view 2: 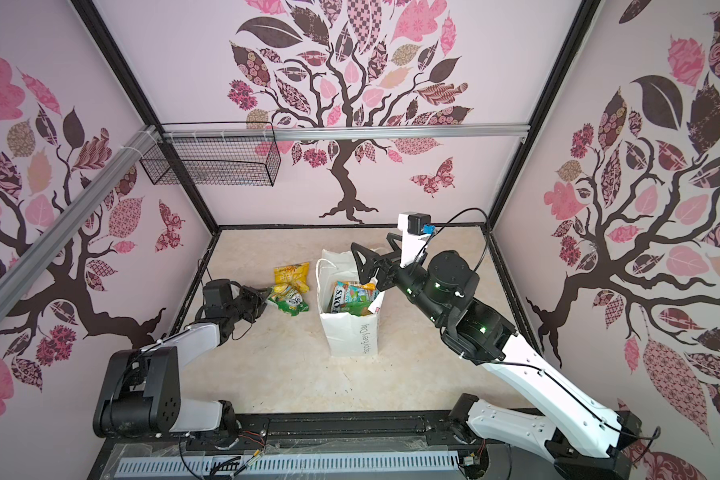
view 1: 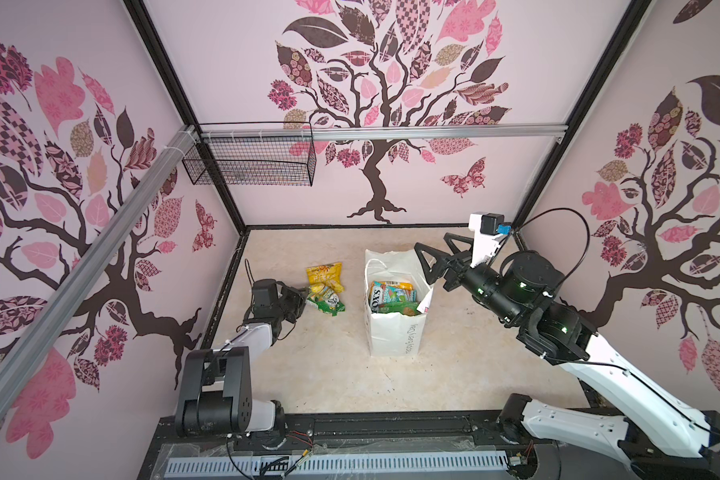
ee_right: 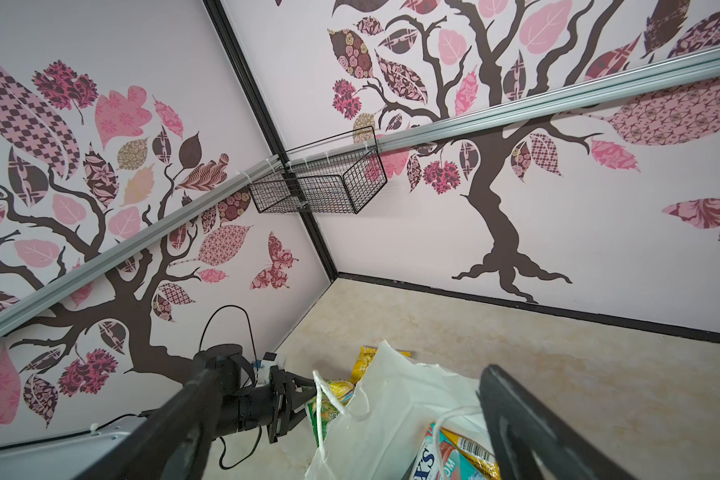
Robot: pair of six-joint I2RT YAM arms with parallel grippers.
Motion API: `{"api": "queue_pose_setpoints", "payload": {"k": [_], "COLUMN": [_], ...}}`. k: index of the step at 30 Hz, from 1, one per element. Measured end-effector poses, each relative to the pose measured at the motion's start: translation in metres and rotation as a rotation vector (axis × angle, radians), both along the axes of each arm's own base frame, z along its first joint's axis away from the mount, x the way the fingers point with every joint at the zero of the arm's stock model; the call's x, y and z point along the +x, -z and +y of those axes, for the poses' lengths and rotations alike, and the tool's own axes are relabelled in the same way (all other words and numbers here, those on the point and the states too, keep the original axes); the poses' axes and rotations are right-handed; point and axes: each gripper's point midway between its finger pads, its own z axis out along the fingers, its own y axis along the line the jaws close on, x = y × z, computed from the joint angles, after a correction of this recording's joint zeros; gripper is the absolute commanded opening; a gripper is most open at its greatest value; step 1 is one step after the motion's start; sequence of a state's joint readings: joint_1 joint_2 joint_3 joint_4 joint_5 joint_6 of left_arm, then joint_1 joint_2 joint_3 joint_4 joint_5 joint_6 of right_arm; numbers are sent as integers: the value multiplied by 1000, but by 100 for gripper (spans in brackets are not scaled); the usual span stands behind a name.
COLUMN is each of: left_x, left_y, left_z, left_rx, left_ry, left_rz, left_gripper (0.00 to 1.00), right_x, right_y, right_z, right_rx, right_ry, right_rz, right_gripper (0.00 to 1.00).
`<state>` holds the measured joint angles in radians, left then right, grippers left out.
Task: Take the snacks out of the paper bag
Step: 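Lower the green candy bag beside the yellow packet and open the left gripper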
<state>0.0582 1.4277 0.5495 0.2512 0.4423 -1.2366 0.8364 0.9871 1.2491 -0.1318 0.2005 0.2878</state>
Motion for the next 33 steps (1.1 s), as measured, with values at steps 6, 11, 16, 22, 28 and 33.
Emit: {"api": "queue_pose_setpoints", "payload": {"k": [6,11,16,22,28,33], "left_x": [-5,-7,-15,-25,-40,-52], "left_y": [23,26,28,25,16,-9], "left_z": [-2,-1,4,11,22,36], "left_rx": [-15,-3,48,116,204,316], "left_ry": [8,6,4,-4,-19,-44], "left_rz": [52,64,88,105,118,80], "left_gripper": [14,32,50,70,83,84], "right_x": [1,2,3,3,3,3], "right_y": [5,6,7,8,7,5], "right_z": [-1,-1,0,0,0,1], "right_rx": [-15,-17,-21,-22,-22,-23], "right_ry": [9,12,12,12,12,11], "right_rz": [14,16,19,20,18,15], "right_gripper": [100,100,100,100,100,100]}}
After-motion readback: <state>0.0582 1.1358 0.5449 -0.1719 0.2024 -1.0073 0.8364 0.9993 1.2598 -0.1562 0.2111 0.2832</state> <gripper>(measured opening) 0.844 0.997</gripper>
